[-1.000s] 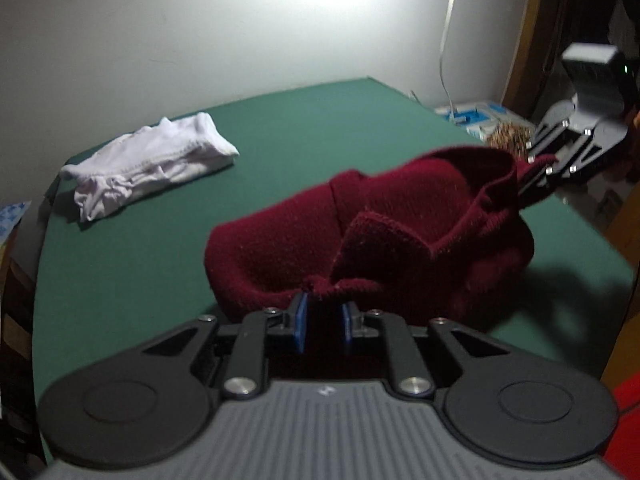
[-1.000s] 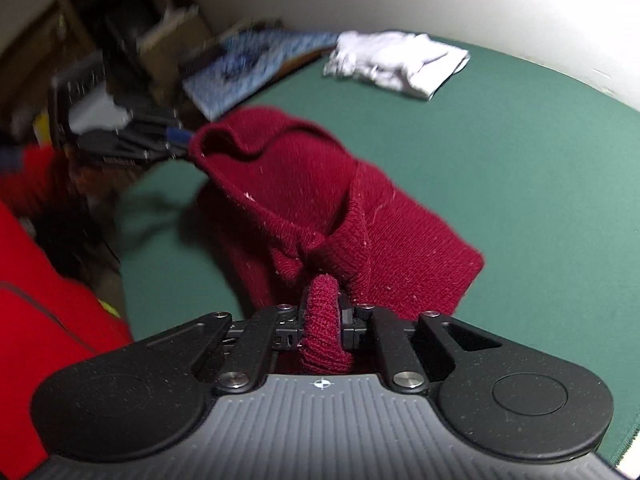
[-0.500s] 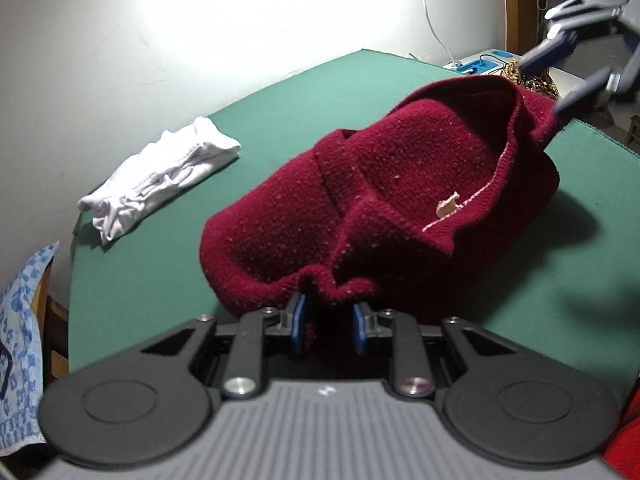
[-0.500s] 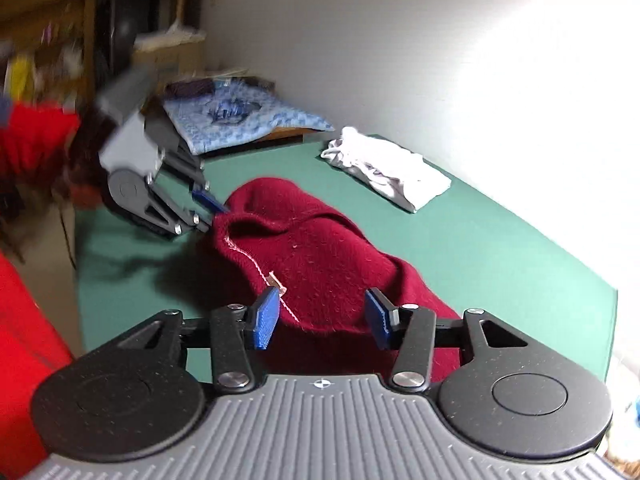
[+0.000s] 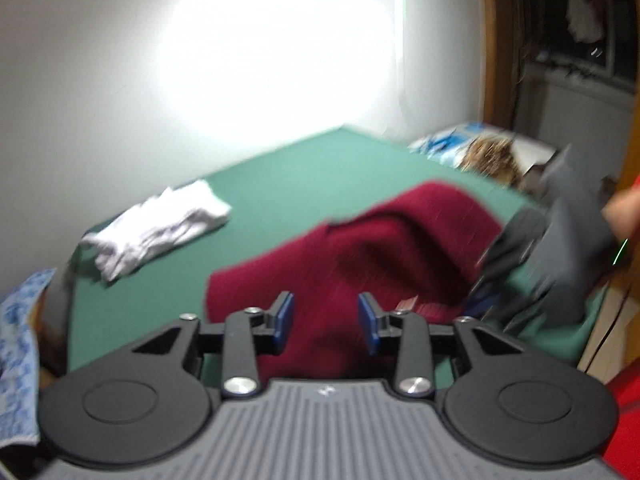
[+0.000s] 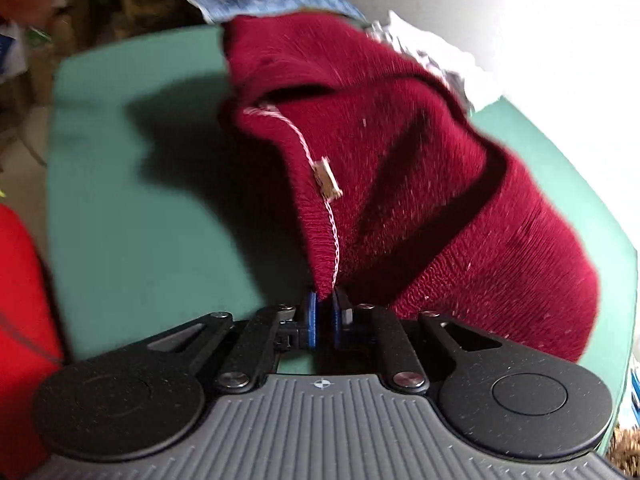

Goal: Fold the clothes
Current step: 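Lift and flip the red sweater bundle over with both grippers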

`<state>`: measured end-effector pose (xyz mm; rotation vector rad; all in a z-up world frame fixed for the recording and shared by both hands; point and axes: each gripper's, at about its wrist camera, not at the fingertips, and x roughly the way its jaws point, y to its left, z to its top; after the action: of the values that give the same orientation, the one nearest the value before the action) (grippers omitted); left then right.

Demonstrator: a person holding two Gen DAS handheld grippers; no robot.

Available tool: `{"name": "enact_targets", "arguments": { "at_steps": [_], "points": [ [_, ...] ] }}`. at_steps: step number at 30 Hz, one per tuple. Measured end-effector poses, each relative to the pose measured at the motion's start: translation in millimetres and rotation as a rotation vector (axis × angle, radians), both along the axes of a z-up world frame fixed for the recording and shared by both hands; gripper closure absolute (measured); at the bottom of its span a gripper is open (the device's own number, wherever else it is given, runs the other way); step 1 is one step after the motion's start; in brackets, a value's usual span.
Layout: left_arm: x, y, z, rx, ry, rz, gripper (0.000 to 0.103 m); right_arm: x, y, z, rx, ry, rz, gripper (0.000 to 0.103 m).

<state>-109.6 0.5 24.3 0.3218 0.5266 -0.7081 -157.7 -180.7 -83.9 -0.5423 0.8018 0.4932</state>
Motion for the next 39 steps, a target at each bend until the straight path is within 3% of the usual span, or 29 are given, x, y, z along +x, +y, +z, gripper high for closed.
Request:
{"name": "enact_targets", "arguments": {
  "at_steps": [3,6,9,10,12,13,16,19,20,22,23,25,28,31,33,35,39],
  "points": [
    [15,-24,-19,0.001,0.064,-0.057,0.063,-3,2,7,0.017,-0.011,-0.026,0.083],
    [34,-33,-64,0.063,0.178,-0.038,0.066,-17,-10,36,0.082,-0.041,-0.04,0.076],
    [32,-33,-76,0.061,0.187,-0.037,0.06,-27,-40,78,0.347,-0.102,-0.118,0.076],
    [31,-34,-78,0.057,0.187,-0.038,0.05,-26,-51,86,0.458,-0.124,-0.173,0.076],
    [28,-34,-83,0.05,0.185,-0.041,0.043,-17,-69,93,0.642,-0.159,-0.31,0.076],
    [27,-35,-85,0.046,0.184,-0.043,0.042,-10,-73,93,0.685,-0.175,-0.375,0.077],
    [26,-35,-89,0.043,0.182,-0.048,0.042,19,-72,70,0.631,-0.168,-0.517,0.09],
    [26,-31,-82,0.032,0.206,-0.055,0.046,29,-76,27,0.583,-0.011,-0.603,0.103],
    [24,-26,-75,0.01,0.214,-0.061,0.048,27,-78,17,0.593,0.015,-0.615,0.103],
    [19,-14,-58,-0.04,0.207,-0.064,0.049,21,-81,26,0.632,0.013,-0.624,0.103],
    [17,-9,-49,-0.059,0.193,-0.063,0.049,19,-82,34,0.654,0.003,-0.623,0.096],
    [18,-5,-33,-0.091,0.156,-0.054,0.047,17,-82,54,0.726,-0.054,-0.588,0.096],
    [34,-9,-19,-0.121,0.108,-0.027,0.038,41,-74,74,0.807,-0.115,-0.546,0.095],
    [69,-30,-33,-0.098,0.142,0.01,0.041,71,-81,66,0.854,-0.08,-0.555,0.089],
    [88,-42,-56,-0.047,0.201,0.029,0.047,101,-75,37,0.862,0.044,-0.602,0.09],
    [97,-47,-81,-0.014,0.261,0.043,0.048,114,-72,11,0.797,0.109,-0.678,0.103],
    [75,-42,-79,-0.011,0.214,0.019,0.04,81,-74,25,0.804,0.077,-0.654,0.097]
  ]
}}
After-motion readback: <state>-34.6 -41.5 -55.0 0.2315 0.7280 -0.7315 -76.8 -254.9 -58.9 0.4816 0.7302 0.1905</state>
